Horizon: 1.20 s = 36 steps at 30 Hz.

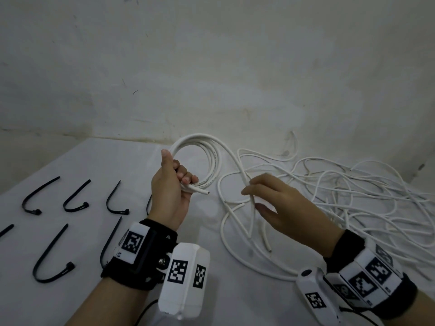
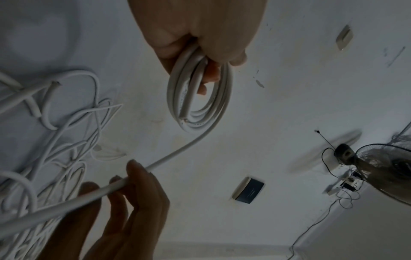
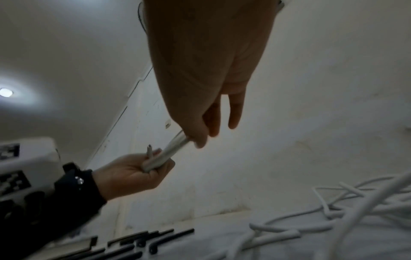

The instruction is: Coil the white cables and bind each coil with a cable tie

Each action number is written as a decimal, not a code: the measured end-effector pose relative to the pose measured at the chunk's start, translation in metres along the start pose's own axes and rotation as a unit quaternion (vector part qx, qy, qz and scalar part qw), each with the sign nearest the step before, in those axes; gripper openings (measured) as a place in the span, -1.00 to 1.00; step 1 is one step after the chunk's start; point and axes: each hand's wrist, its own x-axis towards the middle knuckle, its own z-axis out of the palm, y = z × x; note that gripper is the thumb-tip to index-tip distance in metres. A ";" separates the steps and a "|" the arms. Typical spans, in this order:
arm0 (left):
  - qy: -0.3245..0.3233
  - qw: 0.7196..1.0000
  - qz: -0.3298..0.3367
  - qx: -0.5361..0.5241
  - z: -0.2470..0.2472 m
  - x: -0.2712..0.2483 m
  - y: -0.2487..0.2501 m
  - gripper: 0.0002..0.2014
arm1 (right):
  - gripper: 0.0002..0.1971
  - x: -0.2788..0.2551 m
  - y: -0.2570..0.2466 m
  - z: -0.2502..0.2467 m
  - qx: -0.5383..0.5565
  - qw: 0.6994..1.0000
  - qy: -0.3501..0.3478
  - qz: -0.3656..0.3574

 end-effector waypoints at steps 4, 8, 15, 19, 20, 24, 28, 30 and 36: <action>0.005 1.000 -0.008 -0.010 0.001 -0.001 0.000 -0.61 | -0.78 0.000 0.002 -0.005 -0.042 0.997 0.056 -0.035; 0.001 1.000 -0.009 -0.004 0.002 -0.002 -0.003 -0.61 | -0.72 0.003 -0.008 -0.001 -0.008 0.998 0.036 -0.055; -0.028 0.999 -0.007 0.020 0.003 -0.005 -0.014 -0.62 | -0.86 0.021 -0.035 0.001 -0.037 0.994 0.050 -0.094; -0.036 0.999 -0.021 0.028 0.004 -0.006 -0.017 -0.61 | -0.86 0.031 -0.049 0.004 -0.078 0.990 0.062 -0.098; -0.035 0.999 -0.021 0.027 0.005 -0.006 -0.016 -0.60 | -0.82 0.032 -0.051 0.005 -0.072 0.991 0.067 -0.087; -0.047 0.998 -0.027 0.017 0.004 -0.007 -0.015 -0.59 | -0.72 0.033 -0.055 0.008 -0.017 0.995 0.089 -0.035; -0.096 0.994 -0.043 0.005 0.002 -0.009 -0.019 -0.59 | -0.73 0.037 -0.057 0.011 0.006 0.993 0.120 0.005; -0.115 0.992 -0.042 0.022 0.000 -0.011 -0.020 -0.60 | -0.73 0.038 -0.057 0.013 0.022 0.991 0.129 0.023; -0.148 0.988 -0.021 0.043 0.000 -0.012 -0.018 -0.60 | -0.76 0.039 -0.060 0.015 0.118 0.979 0.134 0.094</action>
